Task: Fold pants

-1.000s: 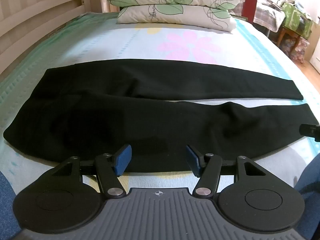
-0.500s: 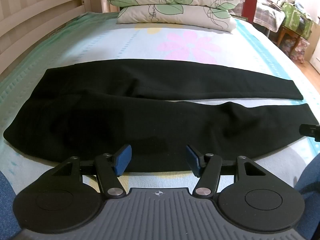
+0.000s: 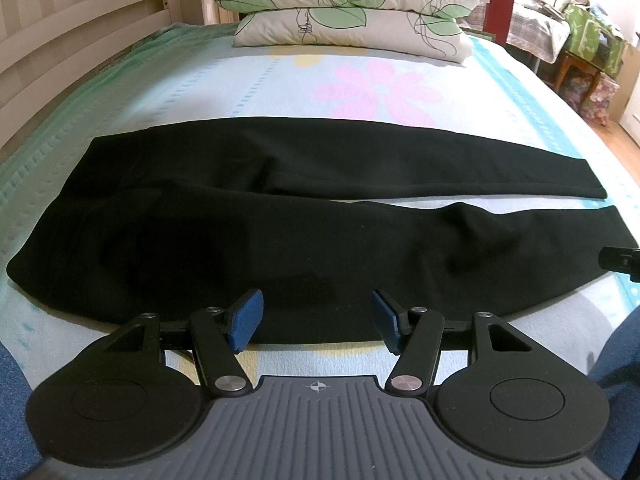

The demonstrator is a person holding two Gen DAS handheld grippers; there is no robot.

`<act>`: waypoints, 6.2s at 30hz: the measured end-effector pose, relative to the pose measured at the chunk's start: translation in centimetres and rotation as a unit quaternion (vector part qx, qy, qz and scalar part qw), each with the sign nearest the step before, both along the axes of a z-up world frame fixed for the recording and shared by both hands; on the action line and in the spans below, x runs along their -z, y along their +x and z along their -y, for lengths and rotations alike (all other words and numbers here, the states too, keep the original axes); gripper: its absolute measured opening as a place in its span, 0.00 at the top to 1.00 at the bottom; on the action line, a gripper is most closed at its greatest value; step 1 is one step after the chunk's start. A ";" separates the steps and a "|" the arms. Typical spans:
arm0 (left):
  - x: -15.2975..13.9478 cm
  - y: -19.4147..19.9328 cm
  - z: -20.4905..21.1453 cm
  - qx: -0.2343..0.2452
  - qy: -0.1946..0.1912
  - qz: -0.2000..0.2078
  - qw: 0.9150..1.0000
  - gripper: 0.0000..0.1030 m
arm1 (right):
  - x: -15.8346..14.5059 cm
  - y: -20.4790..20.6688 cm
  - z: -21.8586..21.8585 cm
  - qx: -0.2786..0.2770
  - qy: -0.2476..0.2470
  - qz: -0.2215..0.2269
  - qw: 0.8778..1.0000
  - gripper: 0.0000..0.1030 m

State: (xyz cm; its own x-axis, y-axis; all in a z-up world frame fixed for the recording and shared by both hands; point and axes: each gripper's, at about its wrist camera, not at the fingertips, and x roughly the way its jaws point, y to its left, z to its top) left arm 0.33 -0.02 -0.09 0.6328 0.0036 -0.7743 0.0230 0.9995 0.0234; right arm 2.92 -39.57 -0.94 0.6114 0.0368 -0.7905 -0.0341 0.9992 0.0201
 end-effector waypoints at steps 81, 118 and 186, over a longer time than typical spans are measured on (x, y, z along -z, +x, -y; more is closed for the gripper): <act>4.8 5.5 5.2 0.049 0.064 -0.073 0.994 0.44 | 5.0 5.9 14.2 0.052 0.125 -0.031 0.990 0.96; 6.0 1.0 8.7 0.213 0.160 -0.075 0.961 0.44 | 6.9 1.0 16.3 -0.029 0.149 -0.089 0.984 0.65; 1.5 22.9 6.1 0.195 0.087 -0.047 0.976 0.95 | 5.7 21.3 12.9 0.208 0.284 -0.032 0.935 0.95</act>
